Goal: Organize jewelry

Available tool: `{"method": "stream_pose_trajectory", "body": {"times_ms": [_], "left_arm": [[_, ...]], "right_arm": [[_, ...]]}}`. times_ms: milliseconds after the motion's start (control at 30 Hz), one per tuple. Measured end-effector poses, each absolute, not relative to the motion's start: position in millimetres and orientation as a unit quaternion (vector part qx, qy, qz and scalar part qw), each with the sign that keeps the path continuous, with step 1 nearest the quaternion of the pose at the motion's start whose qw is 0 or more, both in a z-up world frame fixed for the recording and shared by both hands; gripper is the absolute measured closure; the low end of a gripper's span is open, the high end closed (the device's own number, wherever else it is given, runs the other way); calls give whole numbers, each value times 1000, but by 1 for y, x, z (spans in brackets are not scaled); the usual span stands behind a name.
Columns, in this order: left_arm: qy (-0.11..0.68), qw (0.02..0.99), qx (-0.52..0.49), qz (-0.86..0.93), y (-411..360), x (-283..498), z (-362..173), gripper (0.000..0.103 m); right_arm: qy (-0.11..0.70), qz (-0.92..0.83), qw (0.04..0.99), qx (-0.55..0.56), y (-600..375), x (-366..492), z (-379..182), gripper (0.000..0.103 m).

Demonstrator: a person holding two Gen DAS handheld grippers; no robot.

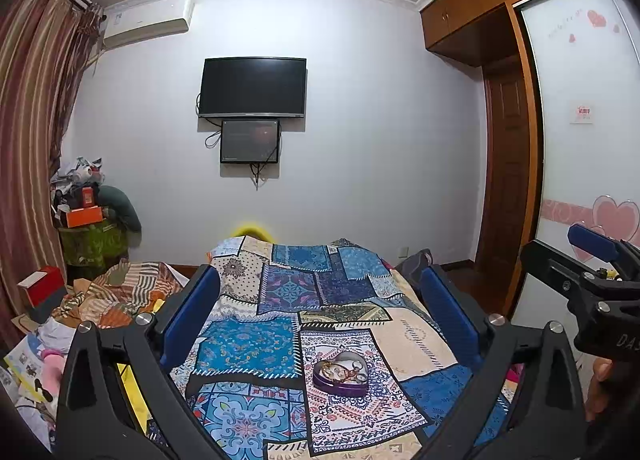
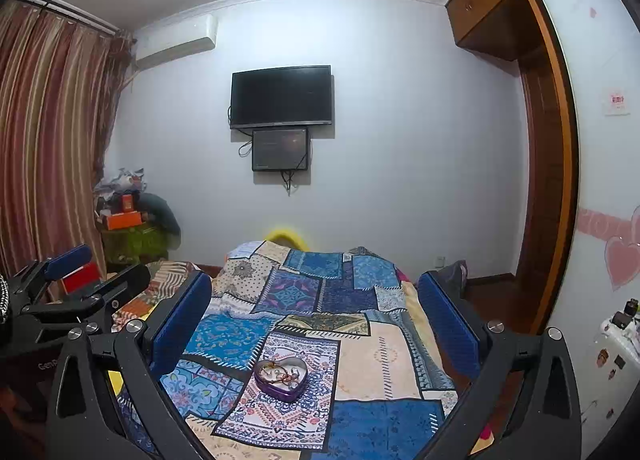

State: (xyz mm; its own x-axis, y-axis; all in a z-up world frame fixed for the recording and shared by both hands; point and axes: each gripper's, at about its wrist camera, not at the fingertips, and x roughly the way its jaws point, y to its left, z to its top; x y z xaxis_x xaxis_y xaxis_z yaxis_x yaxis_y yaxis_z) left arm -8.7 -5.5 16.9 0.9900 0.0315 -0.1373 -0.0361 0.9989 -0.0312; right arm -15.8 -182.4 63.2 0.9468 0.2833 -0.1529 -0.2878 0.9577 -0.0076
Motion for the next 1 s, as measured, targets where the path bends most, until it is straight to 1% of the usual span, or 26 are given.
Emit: {"method": "stream_pose_trajectory", "body": {"times_ms": [1000], "left_arm": [[82,996,-26,5,0,0,9,2]], "right_arm": [[77,142,987,-11,-183,-11,60,1]]}}
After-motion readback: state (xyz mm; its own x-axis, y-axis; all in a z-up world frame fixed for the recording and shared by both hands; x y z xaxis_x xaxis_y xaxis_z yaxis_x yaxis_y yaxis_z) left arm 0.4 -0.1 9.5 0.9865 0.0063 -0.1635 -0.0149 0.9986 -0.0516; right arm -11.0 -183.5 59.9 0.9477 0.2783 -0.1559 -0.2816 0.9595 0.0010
